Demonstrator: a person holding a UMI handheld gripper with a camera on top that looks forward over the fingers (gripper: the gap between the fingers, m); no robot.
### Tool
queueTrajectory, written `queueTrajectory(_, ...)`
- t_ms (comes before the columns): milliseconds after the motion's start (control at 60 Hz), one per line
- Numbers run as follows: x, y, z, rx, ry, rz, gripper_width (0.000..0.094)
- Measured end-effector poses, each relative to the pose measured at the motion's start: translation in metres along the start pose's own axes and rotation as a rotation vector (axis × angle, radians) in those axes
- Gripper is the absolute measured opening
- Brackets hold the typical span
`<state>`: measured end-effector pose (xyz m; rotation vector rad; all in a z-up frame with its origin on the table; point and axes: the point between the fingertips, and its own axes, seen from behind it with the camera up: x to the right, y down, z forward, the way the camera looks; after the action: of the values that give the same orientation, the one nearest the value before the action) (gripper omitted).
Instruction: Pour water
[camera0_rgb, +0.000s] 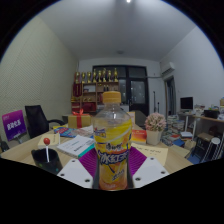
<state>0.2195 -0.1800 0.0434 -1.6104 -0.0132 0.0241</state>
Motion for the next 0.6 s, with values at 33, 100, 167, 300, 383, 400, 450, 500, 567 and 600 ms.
queueTrajectory(33, -0.003, 0.002, 0.008, -0.004, 0.001, 0.008, 0.0464)
queueTrajectory(100, 0.001, 0.002, -0.006, -0.035, -0.010, 0.017, 0.0557)
queueTrajectory(167, -0.001, 0.004, -0.009, -0.072, -0.032, 0.030, 0.0734)
queueTrajectory(300, -0.002, -0.007, -0.047, -0.066, -0.070, 0.013, 0.0832)
queueTrajectory(383, -0.001, -0.008, -0.071, -0.054, -0.055, -0.020, 0.0835)
queueTrajectory(400, 0.000, -0.009, -0.080, -0.053, -0.053, -0.026, 0.0833)
queueTrajectory(450, 0.003, -0.013, -0.107, -0.047, -0.053, -0.037, 0.0832)
queueTrajectory(500, 0.001, -0.015, -0.126, -0.040, -0.064, -0.043, 0.0833)
queueTrajectory(567, 0.001, -0.015, -0.163, -0.046, -0.074, -0.038, 0.0837)
queueTrajectory(600, 0.001, -0.016, -0.168, -0.044, -0.076, -0.028, 0.0837)
